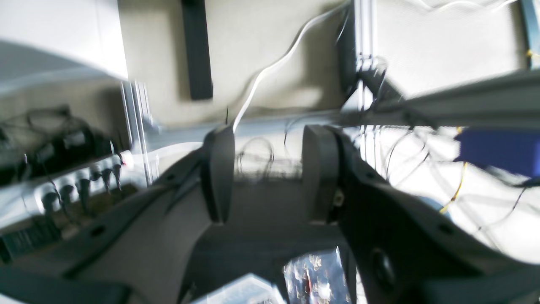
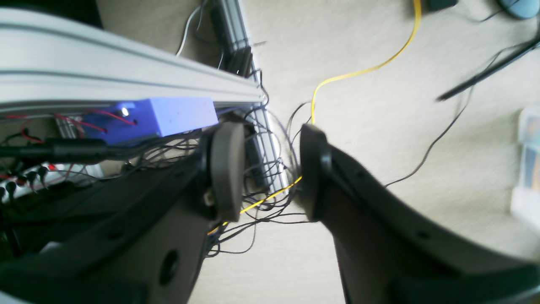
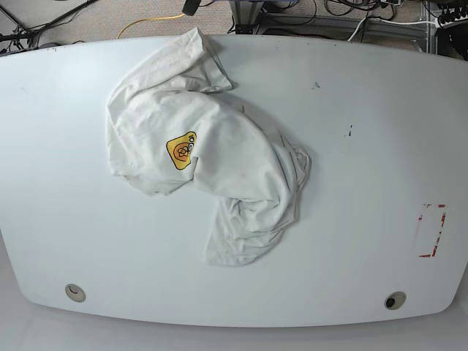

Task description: Fold the T-shirt properly

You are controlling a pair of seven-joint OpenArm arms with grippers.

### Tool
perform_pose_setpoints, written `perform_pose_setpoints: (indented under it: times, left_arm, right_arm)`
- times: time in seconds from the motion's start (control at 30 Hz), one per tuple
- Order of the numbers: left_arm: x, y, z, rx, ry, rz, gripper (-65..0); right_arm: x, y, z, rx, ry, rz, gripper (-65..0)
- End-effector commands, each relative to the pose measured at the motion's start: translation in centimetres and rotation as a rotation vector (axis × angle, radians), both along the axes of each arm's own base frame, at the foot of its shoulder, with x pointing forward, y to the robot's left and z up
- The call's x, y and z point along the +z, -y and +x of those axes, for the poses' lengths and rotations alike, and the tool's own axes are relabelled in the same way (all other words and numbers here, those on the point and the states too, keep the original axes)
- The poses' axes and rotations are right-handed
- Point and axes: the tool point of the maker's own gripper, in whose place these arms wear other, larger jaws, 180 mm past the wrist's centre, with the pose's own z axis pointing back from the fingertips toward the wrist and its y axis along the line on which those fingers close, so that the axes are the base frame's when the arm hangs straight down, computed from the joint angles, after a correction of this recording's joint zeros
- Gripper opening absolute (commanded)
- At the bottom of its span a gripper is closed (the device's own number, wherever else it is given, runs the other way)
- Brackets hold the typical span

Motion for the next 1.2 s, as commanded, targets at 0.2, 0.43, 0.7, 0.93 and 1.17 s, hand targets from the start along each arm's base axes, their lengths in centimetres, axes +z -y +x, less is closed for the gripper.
perform_pose_setpoints:
  times: [0.2, 0.43, 0.7, 0.93, 1.17]
  left_arm:
    - [6.3, 1.2, 2.4, -0.028, 0.129, 0.0, -40.4]
    - [8.1, 1.0, 4.2, -0.003, 0.201, 0.018, -40.3]
    - [8.5, 1.9, 6.8, -0.007, 0.275, -0.002, -28.7]
    - [8.8, 2.1, 8.9, -0.012, 0.334, -0.004, -22.8]
    - [9.2, 2.2, 10.6, -0.012, 0.387, -0.008, -22.6]
  right_arm:
    - [6.1, -0.1, 6.4, 0.065, 0.213, -0.028, -44.1]
    - [8.8, 0.2, 10.6, 0.087, 0.344, -0.057, -44.1]
    - [9.3, 1.8, 17.6, 0.079, 0.516, -0.11, -43.3]
    - [8.5, 5.1, 23.8, 0.068, 0.501, -0.187, -34.1]
    - [9.3, 7.4, 29.1, 0.159, 0.483, -0.222, -21.9]
